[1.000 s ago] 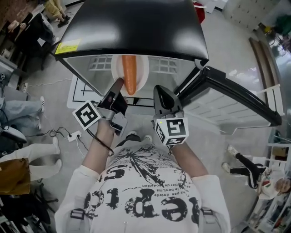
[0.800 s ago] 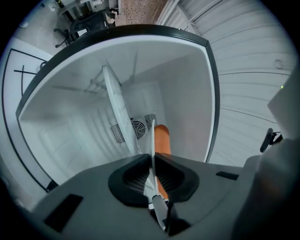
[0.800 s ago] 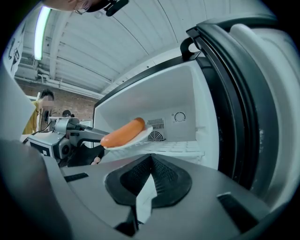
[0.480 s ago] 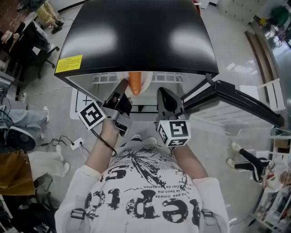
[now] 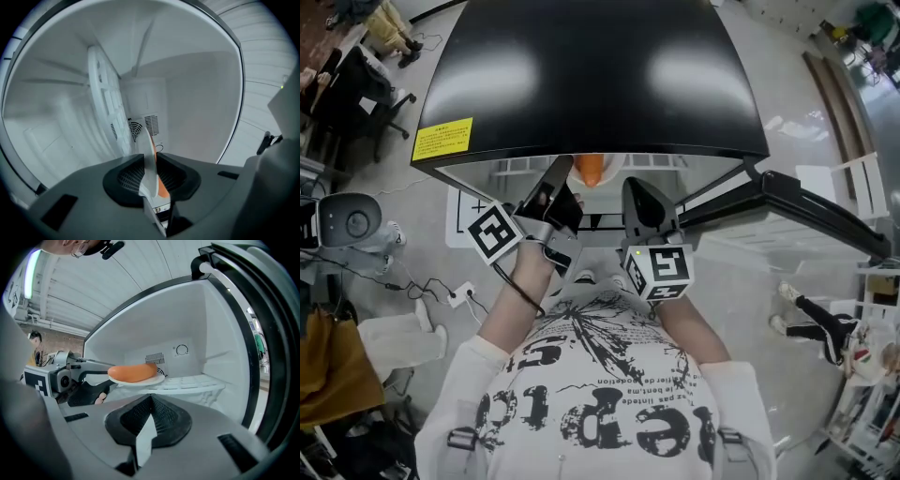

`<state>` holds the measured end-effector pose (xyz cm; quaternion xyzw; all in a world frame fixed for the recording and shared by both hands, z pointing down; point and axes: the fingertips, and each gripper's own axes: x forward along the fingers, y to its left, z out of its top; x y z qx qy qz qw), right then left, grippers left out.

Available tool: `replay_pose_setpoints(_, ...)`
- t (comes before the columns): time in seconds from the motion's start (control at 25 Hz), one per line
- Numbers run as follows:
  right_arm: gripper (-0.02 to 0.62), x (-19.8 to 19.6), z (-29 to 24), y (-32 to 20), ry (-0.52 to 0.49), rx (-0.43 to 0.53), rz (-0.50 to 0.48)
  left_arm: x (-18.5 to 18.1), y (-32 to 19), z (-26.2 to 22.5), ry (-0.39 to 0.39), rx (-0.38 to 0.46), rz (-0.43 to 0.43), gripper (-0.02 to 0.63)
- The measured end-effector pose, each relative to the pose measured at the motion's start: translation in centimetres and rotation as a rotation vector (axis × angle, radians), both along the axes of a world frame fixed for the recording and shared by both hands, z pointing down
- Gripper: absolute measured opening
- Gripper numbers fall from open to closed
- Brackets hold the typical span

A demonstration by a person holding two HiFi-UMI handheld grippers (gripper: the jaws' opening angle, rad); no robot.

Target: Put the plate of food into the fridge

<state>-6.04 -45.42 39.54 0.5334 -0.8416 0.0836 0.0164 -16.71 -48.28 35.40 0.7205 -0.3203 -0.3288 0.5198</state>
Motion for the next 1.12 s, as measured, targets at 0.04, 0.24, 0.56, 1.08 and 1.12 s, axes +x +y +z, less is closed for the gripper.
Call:
replay_pose_setpoints(0.04,0.000,-0.1,0.0,-0.1,0.000,-0.002,0.002,0.0,-0.1,-0.1,-0.008,0.004,-0.006,0.066)
replay_pose_setpoints(0.24,0.000,-0.8,0.3,0.1,0.000,-0.010,-0.011,-1.4,-0.8,-0.2,-0.154,0.029,-0.107,0.066)
replay_pose_setpoints(0.56,0.000,-1.8,0.3,0.2,-0.010,-0.018,-0.035,-5.3,-1.4,-0.7,-0.553,0.182,-0.347,0.066)
replay_pose_setpoints(1.08,0.000,-2.5,0.0,0.4,0.012,-0.005,-0.050,-6.5,-0.7,-0.1,-0.673,0.189,-0.359,0.092)
replay_pose_setpoints(1.12,0.000,-2.6,-0.1,0.4,0.010,-0.006,-0.052,-6.5,-0.6,0.0,-0.683,0.185,-0.355,0.092)
